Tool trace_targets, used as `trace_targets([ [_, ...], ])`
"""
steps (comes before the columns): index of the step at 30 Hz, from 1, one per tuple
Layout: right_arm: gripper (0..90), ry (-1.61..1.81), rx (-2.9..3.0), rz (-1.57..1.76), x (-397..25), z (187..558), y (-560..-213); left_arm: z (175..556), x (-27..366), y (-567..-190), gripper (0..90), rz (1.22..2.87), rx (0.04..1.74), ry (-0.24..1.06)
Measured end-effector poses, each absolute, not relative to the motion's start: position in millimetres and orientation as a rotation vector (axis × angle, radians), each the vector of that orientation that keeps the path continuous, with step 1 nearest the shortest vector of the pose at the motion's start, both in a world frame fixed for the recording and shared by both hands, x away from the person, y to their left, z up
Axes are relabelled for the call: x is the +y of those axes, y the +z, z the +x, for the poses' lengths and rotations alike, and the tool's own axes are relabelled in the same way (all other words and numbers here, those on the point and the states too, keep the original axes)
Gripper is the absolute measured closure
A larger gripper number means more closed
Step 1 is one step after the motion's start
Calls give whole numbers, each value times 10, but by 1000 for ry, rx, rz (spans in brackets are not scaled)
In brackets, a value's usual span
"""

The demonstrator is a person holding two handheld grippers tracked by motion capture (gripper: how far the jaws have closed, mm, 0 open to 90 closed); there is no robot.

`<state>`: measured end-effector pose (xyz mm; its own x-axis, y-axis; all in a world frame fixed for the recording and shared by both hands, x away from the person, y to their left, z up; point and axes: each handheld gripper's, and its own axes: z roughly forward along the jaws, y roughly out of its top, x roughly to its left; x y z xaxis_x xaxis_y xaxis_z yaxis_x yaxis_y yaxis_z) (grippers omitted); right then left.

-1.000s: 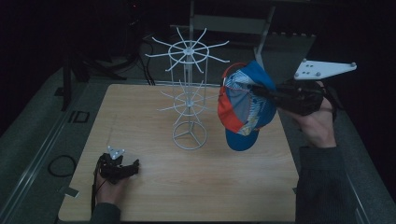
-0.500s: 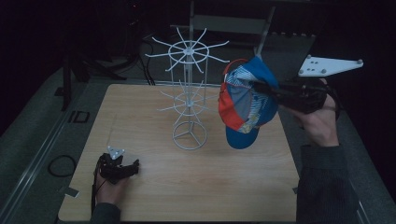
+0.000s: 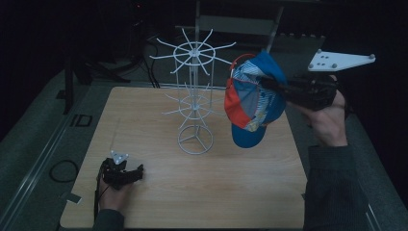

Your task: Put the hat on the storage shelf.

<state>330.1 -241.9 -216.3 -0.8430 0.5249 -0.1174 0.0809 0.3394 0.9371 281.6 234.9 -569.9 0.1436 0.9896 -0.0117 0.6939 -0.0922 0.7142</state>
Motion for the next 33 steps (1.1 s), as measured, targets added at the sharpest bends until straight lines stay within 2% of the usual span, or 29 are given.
trace_targets([
  [14,879,1539,2220,555,-2234,3490,-2233,2816,2348,-5700,149,1851,1608,664],
  [24,872,1533,2287,571,-2042,3647,-2440,2815,2347,-5698,149,1857,1604,662],
  [28,824,1470,2326,581,-2007,3670,-2536,2814,2350,-5695,149,1865,1604,659],
  [29,798,1448,2336,586,-2006,3673,-2568,2813,2351,-5695,149,1867,1603,658],
  [30,733,1430,2340,604,-2016,3671,-2607,2813,2352,-5694,149,1868,1602,658],
  [33,690,1416,2334,608,-2037,3661,-2627,2813,2352,-5694,149,1868,1603,658],
])
